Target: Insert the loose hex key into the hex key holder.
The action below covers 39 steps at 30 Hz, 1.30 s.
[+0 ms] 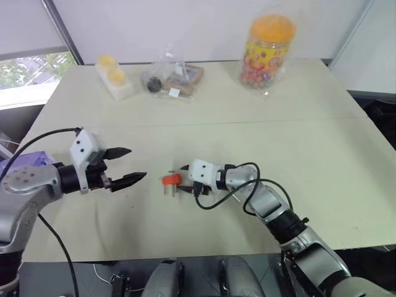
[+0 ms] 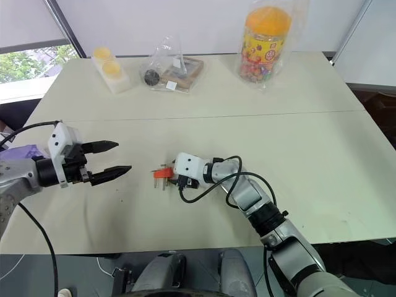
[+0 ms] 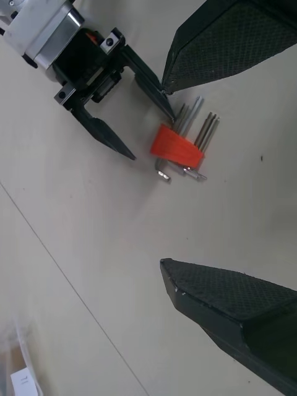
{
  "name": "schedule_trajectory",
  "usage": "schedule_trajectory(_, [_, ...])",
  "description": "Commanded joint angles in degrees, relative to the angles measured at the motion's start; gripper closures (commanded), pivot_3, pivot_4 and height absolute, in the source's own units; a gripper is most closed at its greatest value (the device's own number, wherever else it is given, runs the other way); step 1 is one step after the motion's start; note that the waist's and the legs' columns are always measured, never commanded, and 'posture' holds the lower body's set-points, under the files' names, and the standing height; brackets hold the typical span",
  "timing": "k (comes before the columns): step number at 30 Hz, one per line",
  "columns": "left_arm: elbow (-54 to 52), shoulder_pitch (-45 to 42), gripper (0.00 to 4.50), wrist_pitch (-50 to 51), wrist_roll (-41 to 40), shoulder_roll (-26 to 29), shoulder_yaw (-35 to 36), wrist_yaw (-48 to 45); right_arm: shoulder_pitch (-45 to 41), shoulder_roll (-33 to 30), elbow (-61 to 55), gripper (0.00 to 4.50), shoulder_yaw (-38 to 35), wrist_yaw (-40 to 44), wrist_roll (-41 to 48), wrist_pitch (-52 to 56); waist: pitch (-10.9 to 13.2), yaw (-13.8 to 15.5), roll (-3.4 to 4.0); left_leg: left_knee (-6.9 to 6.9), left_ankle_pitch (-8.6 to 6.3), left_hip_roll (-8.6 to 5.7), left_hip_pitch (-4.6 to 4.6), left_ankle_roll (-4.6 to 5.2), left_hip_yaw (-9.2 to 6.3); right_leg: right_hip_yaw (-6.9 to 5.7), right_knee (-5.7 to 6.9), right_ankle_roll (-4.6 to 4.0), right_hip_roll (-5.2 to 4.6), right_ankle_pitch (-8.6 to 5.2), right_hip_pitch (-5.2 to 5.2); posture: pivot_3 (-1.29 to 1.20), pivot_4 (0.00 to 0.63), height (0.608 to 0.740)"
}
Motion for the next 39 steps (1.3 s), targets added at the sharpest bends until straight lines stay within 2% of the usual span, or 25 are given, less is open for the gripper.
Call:
schedule_trajectory(1, [-2.1,0.3,0.07,-0.3,-0.6,0.7,2.2,0.1,-0.2,1.1,0.2,1.55,1.8,1.1,-0.4,0.0,0.0,0.0,0.0,0.0,0.0,0.0,0.0,0.0,0.0,0.0,0.0,0.0,0.0,0.0,0.0,0.0,0.15,0.74])
schedule_trajectory(8, [-2.7,0.5,0.07,-0.2,-0.7,0.4,2.3,0.8,-1.9,1.9,4.1,1.55,2.0,5.8,1.0,3.0,0.0,-0.1,0.0,-0.01,0.0,0.0,0.05,0.0,0.0,0.01,0.01,0.0,0.01,0.0,0.03,0.0,0.15,0.74])
schedule_trajectory(13, [-2.8,0.3,0.07,-0.2,-0.6,0.2,2.2,1.4,-6.4,3.9,11.6,1.55,1.5,8.8,2.2,5.4,0.0,-0.3,-0.02,-0.03,0.0,0.01,0.09,-0.01,0.0,0.0,0.02,-0.01,0.01,0.0,0.06,0.0,0.15,0.74])
schedule_trajectory(19, [-3.7,1.1,0.07,-0.6,-0.3,0.0,2.3,2.2,-10.3,5.1,20.0,1.55,1.2,8.9,0.6,1.2,-0.1,-1.5,-0.01,-0.07,0.03,0.03,0.16,-0.05,-0.03,-0.01,0.1,-0.03,0.03,0.02,0.07,0.0,0.15,0.74])
schedule_trajectory(22, [-3.9,1.4,0.0,-0.6,-0.3,-0.1,2.6,2.6,-10.6,5.2,21.3,2.42,1.2,9.0,0.4,-0.2,-0.1,-1.5,0.01,-0.08,0.04,0.04,0.19,-0.08,-0.04,-0.01,0.2,-0.03,0.04,0.02,0.05,0.0,0.15,0.74])
schedule_trajectory(24, [-4.0,1.5,0.0,-0.6,-0.3,-0.1,2.6,2.7,-10.6,5.2,21.6,3.37,1.0,8.9,0.3,-0.8,-0.1,-1.4,0.01,-0.07,0.05,0.04,0.19,-0.09,-0.05,-0.01,0.22,-0.05,0.04,0.03,0.05,0.0,0.15,0.74])
schedule_trajectory(25, [-4.1,1.6,0.0,-0.7,-0.3,-0.1,2.5,2.8,-10.3,5.1,21.3,3.51,1.0,8.9,0.3,-1.0,-0.1,-1.4,0.0,-0.07,0.06,0.04,0.2,-0.11,-0.05,-0.01,0.22,-0.06,0.04,0.03,0.06,0.0,0.15,0.74])
schedule_trajectory(28, [-3.9,1.4,0.0,-0.9,-0.2,-0.2,2.2,3.0,-9.5,4.6,20.1,3.51,0.6,8.0,0.1,-1.7,-0.1,-1.3,0.01,-0.07,0.07,0.04,0.19,-0.12,-0.08,-0.01,0.23,-0.07,0.05,0.04,0.07,0.0,0.15,0.74])
schedule_trajectory(34, [-0.9,-2.3,0.0,-0.7,-0.8,-0.5,0.7,2.5,-10.5,0.9,18.5,3.51,-0.7,-5.8,-7.5,-18.1,-0.1,-0.9,0.01,-0.06,0.09,0.01,0.17,-0.16,-0.08,-0.02,0.24,-0.07,0.04,0.04,0.05,0.0,0.15,0.74])
schedule_trajectory(39, [3.8,-11.2,0.0,1.0,-2.6,-1.7,-1.7,1.2,-14.3,-6.3,14.9,3.51,-2.1,-22.1,-18.5,-33.3,0.0,0.3,-0.05,0.0,0.11,-0.09,0.02,-0.19,-0.06,-0.06,0.23,-0.07,0.02,0.04,-0.07,0.0,0.15,0.74])
